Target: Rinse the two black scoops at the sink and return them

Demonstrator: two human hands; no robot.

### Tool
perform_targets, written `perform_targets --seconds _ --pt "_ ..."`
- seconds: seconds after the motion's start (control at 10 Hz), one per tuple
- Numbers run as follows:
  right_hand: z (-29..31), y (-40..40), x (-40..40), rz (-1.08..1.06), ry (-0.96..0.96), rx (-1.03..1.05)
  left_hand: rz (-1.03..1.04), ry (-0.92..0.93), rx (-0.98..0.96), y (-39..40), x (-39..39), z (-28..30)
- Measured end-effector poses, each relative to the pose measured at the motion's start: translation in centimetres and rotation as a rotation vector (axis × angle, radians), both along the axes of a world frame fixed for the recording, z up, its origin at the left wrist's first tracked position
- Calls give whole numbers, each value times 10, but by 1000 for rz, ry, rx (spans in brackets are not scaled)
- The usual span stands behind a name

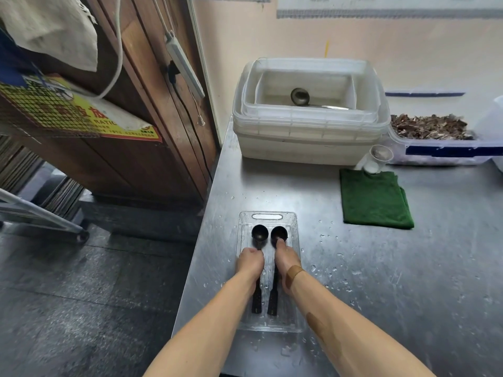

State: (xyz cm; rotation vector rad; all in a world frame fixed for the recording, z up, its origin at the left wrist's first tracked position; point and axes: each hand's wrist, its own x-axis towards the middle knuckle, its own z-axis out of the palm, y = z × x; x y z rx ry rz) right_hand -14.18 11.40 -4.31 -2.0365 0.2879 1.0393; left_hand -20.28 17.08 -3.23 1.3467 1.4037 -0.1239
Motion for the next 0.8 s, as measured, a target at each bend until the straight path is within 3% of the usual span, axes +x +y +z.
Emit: perform_targets --seconds 0.4,0.6,0.8 --pt "14 1 -3 37 6 -22 -102 21 39 -2 -6 13" --pt "37 -7 -4 161 -10 -38 -180 21 27 -2 -15 25" --pt "53 -22 -18 135 -26 58 -279 -23 88 -4 -25 38"
